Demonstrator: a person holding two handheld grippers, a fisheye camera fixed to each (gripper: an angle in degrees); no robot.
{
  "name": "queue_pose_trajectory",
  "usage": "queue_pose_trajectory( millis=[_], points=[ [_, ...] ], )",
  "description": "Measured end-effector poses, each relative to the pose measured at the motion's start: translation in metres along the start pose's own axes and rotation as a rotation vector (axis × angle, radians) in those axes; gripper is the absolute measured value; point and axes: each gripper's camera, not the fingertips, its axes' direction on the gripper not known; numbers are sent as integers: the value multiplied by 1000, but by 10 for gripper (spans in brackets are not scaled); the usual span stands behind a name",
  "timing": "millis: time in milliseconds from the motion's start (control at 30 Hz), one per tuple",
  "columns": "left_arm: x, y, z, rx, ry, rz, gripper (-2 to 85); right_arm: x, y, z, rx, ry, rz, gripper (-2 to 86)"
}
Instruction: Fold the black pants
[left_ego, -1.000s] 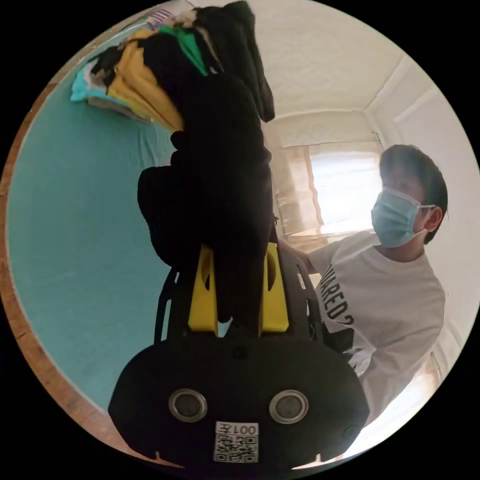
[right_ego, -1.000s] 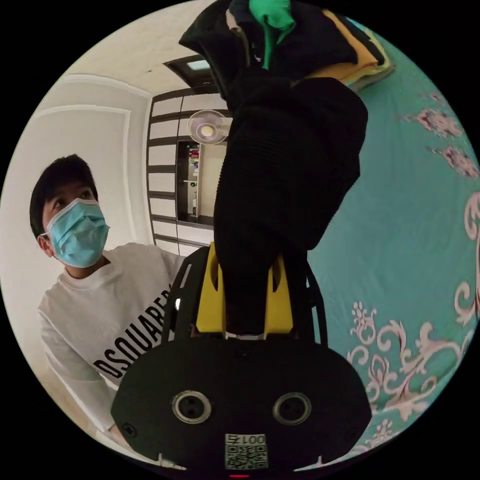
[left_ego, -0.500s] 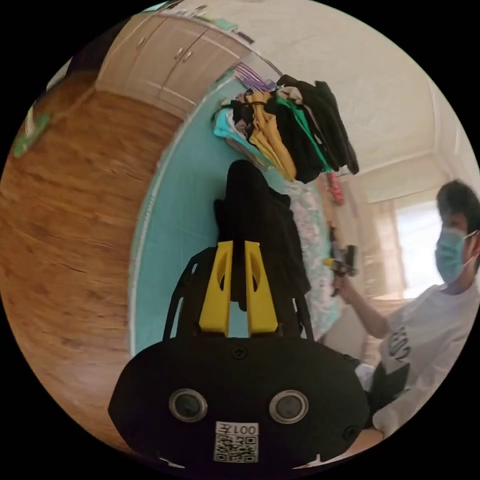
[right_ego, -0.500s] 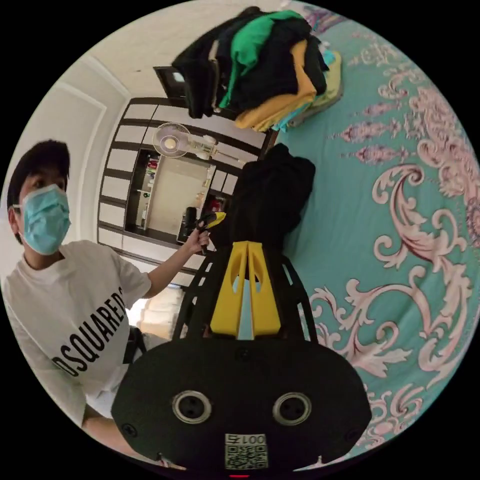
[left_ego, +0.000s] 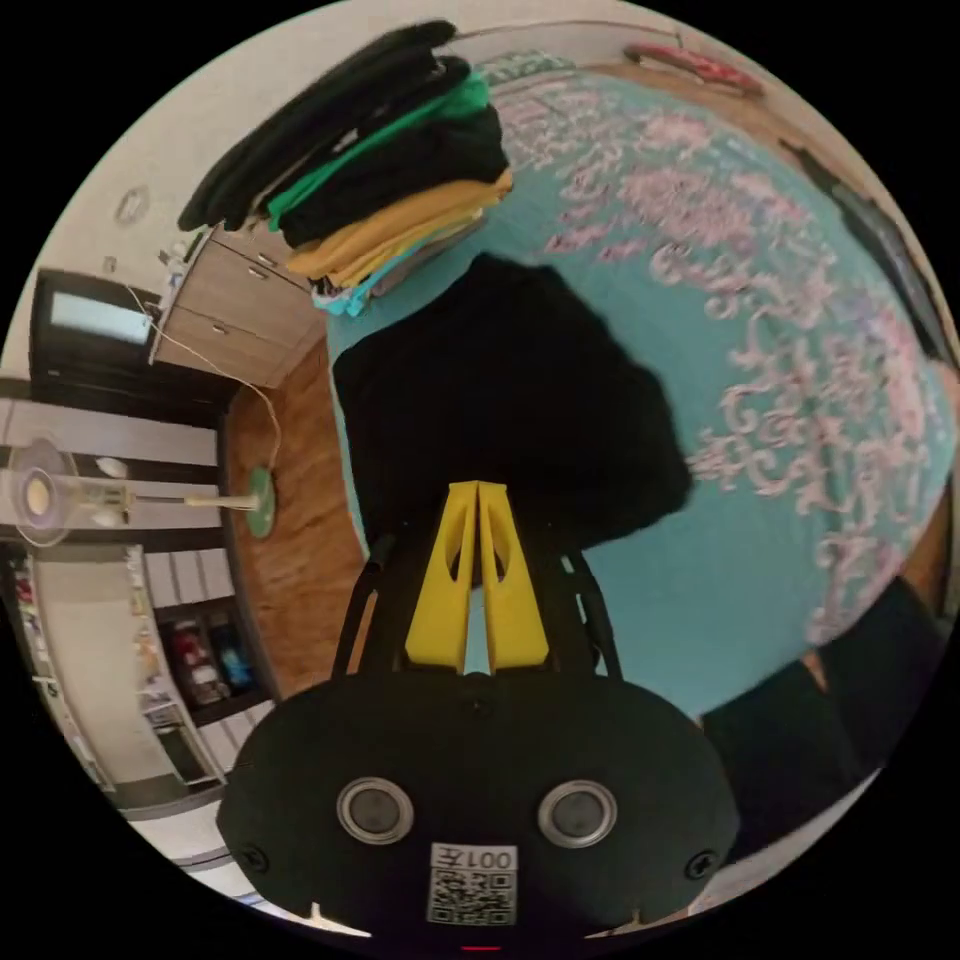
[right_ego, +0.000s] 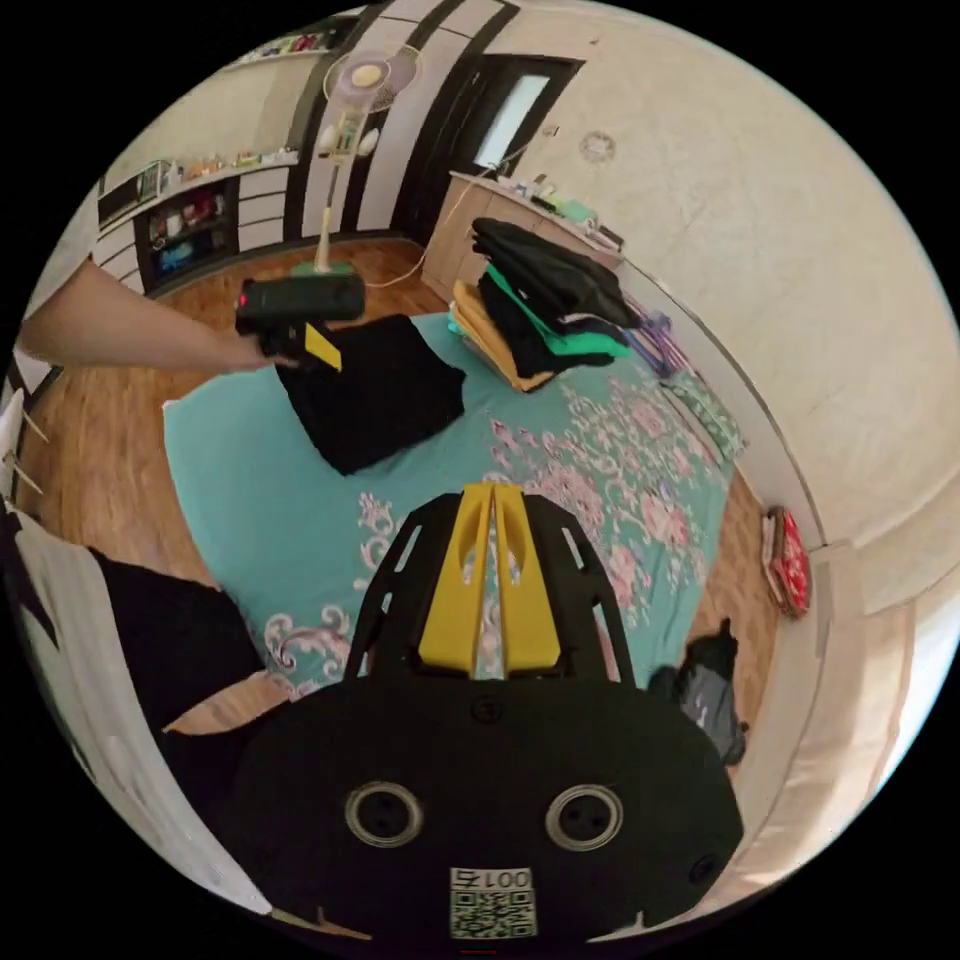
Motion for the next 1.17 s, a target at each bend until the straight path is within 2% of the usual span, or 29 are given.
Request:
queue_pose_trajectory(
  millis=[67,100,167,267,333,433,533,633,733,833,1000,1100,1167],
  points=[
    [36,0,-55,31,151,-12,-10,11,53,-41,-208,60,59,4],
    [48,0,-67,28,177,-1,-10,15,69,-49,-266,78,83,4],
    [105,-1,-114,-6,253,73,-10,33,139,-86,-502,151,222,4],
    [192,-7,-174,7,292,218,-10,56,233,-137,-692,213,457,4],
    [247,-17,-207,20,290,290,-10,70,291,-164,-721,194,613,3],
    [344,-45,-259,35,301,412,-10,98,389,-200,-644,46,862,2],
    [436,-86,-308,28,377,415,-10,133,479,-231,-584,-21,981,2],
    [526,-132,-355,75,473,462,-9,163,558,-268,-621,135,977,4],
    [612,-177,-386,34,455,515,-7,186,629,-297,-684,218,958,5],
    [686,-216,-407,1,451,571,6,207,690,-316,-714,239,1015,6],
    [779,-291,-421,-11,489,566,83,225,766,-319,-727,238,1129,5],
    [826,-348,-415,-58,519,524,113,234,810,-300,-831,229,1162,4],
    [862,-393,-404,-107,572,466,127,250,841,-278,-969,178,1098,2]
  ],
)
